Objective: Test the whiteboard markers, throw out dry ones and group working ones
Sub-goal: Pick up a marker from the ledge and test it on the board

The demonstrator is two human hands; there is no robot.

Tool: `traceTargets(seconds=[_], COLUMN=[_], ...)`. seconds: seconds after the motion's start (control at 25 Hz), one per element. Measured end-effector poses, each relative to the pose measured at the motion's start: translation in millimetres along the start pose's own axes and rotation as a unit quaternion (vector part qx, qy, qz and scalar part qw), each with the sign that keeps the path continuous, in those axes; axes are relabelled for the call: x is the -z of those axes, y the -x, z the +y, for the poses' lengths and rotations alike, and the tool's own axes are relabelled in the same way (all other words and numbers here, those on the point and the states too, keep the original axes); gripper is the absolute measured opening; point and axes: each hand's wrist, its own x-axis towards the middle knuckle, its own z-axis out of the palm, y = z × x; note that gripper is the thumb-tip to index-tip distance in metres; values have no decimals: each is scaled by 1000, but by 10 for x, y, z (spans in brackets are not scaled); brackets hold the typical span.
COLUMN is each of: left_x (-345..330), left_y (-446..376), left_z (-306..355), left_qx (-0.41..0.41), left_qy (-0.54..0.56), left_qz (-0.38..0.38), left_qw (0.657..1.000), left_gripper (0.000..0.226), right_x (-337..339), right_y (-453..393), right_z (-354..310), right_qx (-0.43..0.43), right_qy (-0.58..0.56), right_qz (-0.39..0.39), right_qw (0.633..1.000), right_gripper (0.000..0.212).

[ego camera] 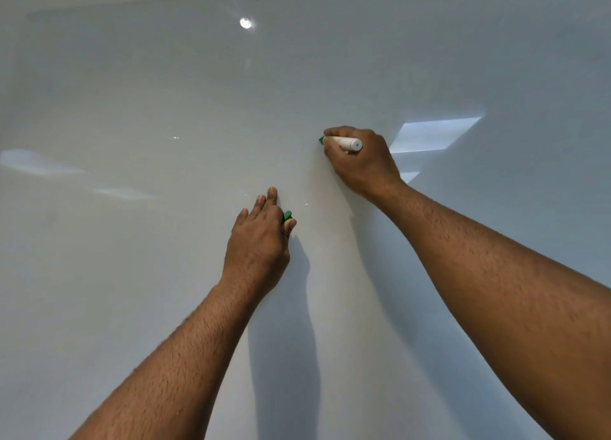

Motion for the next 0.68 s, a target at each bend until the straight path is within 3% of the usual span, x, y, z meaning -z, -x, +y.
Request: traceTargets(seconds=[0.4, 0.68], left_x=[5, -55], left_y=[32, 136], left_z=[41, 90], left_qx=[14, 35], left_qy=[25, 65], left_qz=[9, 20], left_qw=[1000, 997], left_gripper=[51, 53], right_x=[101, 59], right_y=[812, 1321], right_z=[160, 425], right_qx=[41, 112], right_qy=[105, 145], right_qz=[-61, -33], right_qw=[992, 983], right_gripper=[28, 38])
